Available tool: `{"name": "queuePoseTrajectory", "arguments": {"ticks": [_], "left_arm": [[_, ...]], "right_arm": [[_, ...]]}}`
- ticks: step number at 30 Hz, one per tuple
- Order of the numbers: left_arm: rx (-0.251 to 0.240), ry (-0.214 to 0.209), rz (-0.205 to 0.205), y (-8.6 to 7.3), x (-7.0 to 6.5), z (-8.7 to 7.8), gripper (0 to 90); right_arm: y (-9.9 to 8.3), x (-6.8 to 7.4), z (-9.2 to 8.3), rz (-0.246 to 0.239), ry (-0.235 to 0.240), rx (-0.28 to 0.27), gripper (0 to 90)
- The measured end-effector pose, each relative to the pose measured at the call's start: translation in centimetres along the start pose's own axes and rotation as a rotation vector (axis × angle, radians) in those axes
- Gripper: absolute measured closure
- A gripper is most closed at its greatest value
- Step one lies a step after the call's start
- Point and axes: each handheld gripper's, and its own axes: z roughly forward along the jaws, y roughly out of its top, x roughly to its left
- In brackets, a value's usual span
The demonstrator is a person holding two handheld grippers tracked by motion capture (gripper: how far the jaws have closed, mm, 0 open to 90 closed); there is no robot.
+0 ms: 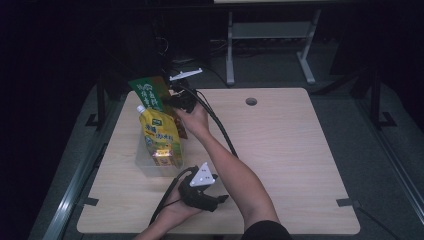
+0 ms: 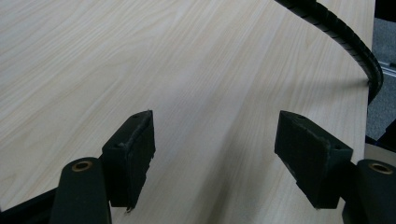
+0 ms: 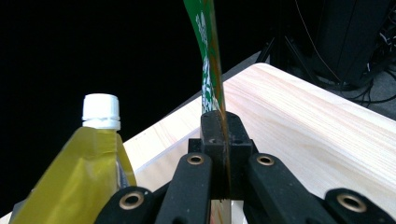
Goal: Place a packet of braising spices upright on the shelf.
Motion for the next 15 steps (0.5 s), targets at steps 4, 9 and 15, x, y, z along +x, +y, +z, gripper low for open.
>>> {"name": "queuePoseTrajectory", "arguments": {"ticks": [4, 9, 15], "left_arm": [[0.001, -0.002, 0.002, 0.0, 0.0, 0.1, 28.4], [0.008, -0.005, 0.008, 0.0, -0.1, 0.2, 28.4], [0.007, -0.002, 0.011, 0.0, -0.1, 0.2, 28.5]], "right_arm": [[-0.5, -0.2, 0.0, 0.024, 0.0, -0.013, 89.6], [-0.9, -0.4, 0.0, 0.034, -0.029, 0.001, 89.4], [-1.3, -0.2, -0.3, -0.017, -0.044, 0.018, 89.4]]}}
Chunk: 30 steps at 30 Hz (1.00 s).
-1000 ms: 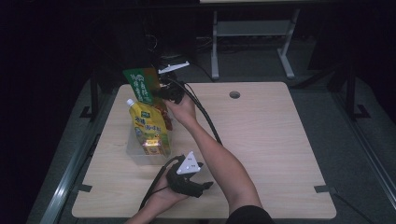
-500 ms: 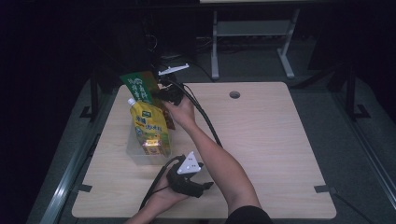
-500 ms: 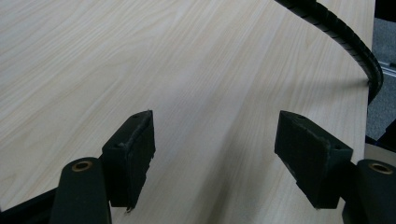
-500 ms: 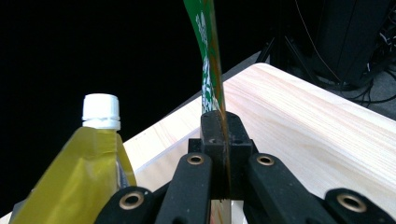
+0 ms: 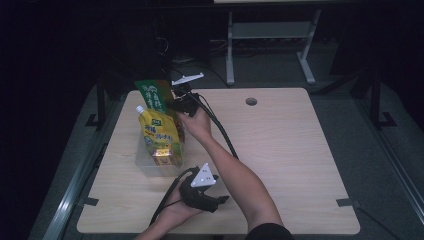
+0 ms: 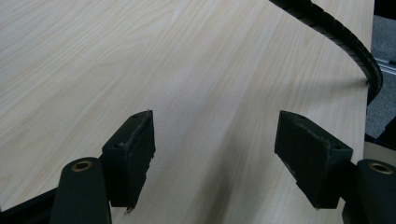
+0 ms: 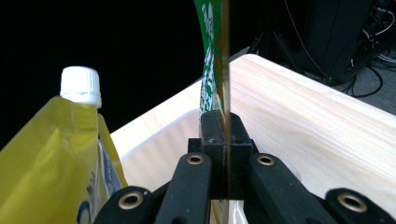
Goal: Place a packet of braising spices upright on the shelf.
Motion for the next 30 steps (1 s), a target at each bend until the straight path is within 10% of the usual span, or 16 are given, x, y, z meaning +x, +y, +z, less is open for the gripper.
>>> {"name": "queuePoseTrajectory", "arguments": {"ticks": [30], "left_arm": [[0.007, -0.007, -0.006, 0.0, -0.1, 0.3, 28.5]], "right_arm": [[-1.4, -1.2, -0.7, -0.027, 0.008, 0.028, 88.5]]}}
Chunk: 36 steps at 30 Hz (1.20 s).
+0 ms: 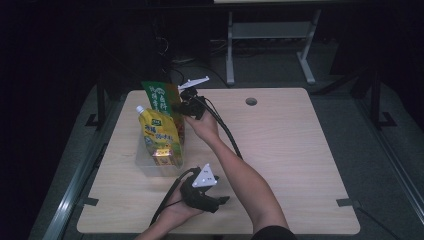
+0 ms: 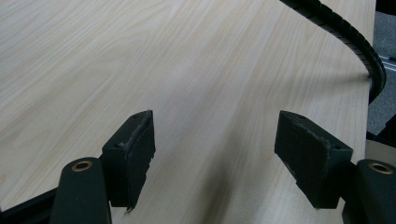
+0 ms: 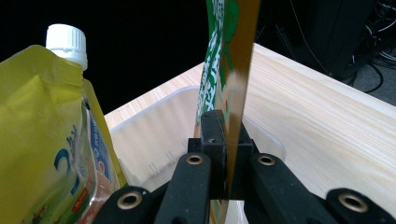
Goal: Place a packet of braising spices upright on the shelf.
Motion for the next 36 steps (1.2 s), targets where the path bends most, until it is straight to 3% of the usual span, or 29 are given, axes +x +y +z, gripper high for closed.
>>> {"name": "queuePoseTrajectory", "arguments": {"ticks": [8, 17, 36], "left_arm": [[0.003, 0.002, -0.003, -0.1, 0.1, 0.1, 28.4], [0.011, 0.007, 0.006, -0.1, 0.1, 0.1, 27.9], [0.005, 0.011, -0.009, -0.2, 0.4, 0.2, 27.6]], "right_arm": [[0.0, -0.6, -0.8, 0.021, 0.028, 0.032, 67.4], [0.1, -1.1, -3.2, 0.015, 0.013, 0.04, 53.4], [-1.9, -2.4, -10.0, 0.045, 0.017, -0.005, 44.0]]}}
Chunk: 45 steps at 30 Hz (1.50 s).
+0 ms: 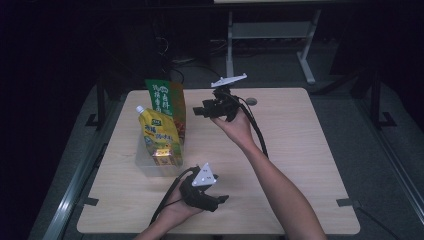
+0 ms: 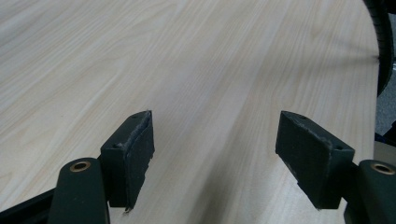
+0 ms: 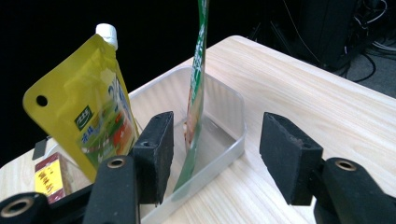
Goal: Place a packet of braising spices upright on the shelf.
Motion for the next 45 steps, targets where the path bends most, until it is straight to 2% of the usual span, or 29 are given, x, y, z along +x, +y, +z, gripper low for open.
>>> {"name": "queuePoseTrajectory", "arguments": {"ticks": [15, 20, 23, 35, 45], "left_arm": [[0.001, -0.003, 0.01, -0.1, 0.2, 0.0, 26.3], [-0.005, -0.006, 0.0, -0.1, 0.5, -0.1, 25.6], [-0.013, -0.008, -0.01, -0.1, 0.6, -0.1, 25.5], [-0.012, -0.001, -0.008, -0.1, 0.6, -0.2, 25.5], [-0.012, 0.002, -0.011, -0.1, 0.8, -0.3, 25.2]], "right_arm": [[-2.0, -1.5, -4.0, 0.047, -0.026, -0.009, 41.5], [-2.6, -1.8, -5.1, 0.054, -0.032, -0.008, 39.9], [-3.1, -2.0, -5.7, 0.065, -0.039, -0.006, 39.3], [-4.3, -2.6, -8.3, 0.083, -0.06, -0.005, 38.2], [-6.0, -3.0, -9.6, 0.1, -0.064, 0.01, 38.4]]}}
